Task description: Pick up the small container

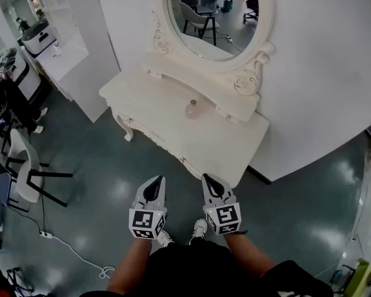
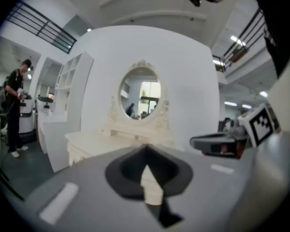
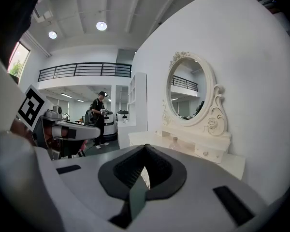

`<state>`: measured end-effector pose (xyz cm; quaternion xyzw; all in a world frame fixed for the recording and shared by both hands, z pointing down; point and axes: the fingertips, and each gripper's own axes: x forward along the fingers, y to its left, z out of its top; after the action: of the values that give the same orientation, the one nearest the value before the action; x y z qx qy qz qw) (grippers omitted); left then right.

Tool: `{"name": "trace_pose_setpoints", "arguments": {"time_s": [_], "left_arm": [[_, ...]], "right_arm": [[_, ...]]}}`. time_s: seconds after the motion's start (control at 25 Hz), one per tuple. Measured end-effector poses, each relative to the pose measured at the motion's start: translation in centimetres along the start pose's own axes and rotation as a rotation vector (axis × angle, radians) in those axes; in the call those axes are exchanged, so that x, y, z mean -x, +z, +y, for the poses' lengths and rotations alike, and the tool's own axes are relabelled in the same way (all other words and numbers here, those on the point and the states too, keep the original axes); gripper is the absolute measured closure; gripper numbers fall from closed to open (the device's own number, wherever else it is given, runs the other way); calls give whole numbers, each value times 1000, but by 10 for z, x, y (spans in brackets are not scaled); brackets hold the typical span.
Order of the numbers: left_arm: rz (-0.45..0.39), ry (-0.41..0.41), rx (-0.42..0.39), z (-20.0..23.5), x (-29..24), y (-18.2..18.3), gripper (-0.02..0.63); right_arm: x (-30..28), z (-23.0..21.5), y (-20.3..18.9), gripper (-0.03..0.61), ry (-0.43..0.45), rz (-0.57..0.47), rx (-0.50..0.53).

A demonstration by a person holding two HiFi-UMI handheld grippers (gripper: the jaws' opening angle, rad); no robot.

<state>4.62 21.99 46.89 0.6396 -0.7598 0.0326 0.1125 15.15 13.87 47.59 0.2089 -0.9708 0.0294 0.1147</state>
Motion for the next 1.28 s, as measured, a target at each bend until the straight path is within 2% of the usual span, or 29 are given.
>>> {"name": "trace_pose_setpoints", "arguments": {"time_s": [0.44, 0.64, 1.08, 1.28], "left_arm": [[-17, -22, -4, 18, 14, 5, 607], [-21, -23, 0, 32, 28, 2, 607], [-30, -52, 14, 68, 57, -10, 607], [-22, -55, 13, 76, 45, -9, 607]], "right_arm": [[-10, 28, 0, 583, 0, 6, 6], [-16, 45, 4, 583, 2, -20, -23], [-31, 102, 4, 583, 8, 3, -7], [-45, 95, 4, 583, 0, 8, -5]]}}
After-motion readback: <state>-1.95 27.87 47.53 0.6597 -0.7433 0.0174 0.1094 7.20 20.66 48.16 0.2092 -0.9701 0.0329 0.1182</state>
